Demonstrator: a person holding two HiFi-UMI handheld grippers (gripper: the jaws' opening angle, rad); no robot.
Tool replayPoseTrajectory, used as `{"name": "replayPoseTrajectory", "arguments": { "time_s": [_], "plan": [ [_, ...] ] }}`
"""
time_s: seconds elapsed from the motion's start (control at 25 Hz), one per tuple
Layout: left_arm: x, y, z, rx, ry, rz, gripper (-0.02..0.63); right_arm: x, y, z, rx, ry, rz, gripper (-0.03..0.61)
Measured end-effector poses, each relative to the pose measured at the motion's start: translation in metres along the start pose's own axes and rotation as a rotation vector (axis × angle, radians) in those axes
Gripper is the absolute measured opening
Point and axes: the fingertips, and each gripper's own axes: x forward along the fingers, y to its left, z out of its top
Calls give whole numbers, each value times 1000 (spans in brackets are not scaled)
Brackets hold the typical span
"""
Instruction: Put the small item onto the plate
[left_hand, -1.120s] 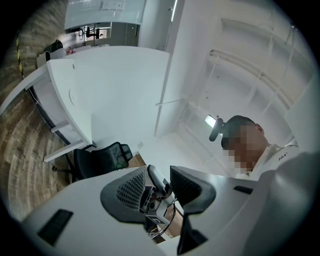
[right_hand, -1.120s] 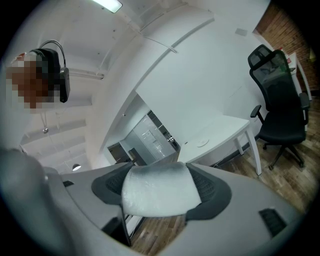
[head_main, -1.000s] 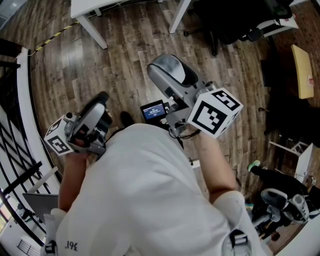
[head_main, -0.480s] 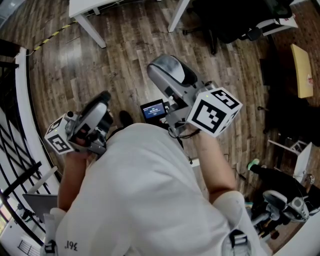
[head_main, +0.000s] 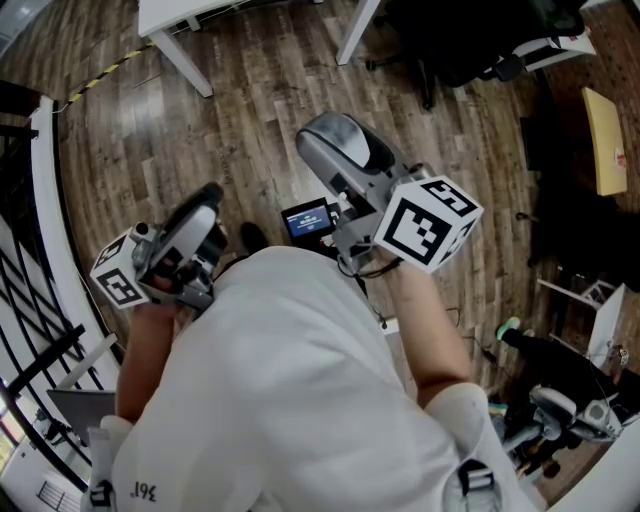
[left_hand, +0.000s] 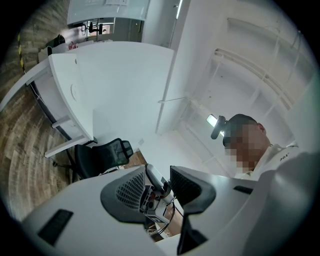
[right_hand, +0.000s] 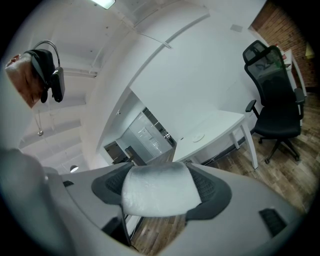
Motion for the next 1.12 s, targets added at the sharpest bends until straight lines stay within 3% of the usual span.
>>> {"name": "replayPoseTrajectory", "arguments": {
  "time_s": [1.12],
  "plan": [
    [-11, 1, -8, -21, 3, -11, 138, 0, 3, -20, -26, 39, -25, 318]
  ]
}}
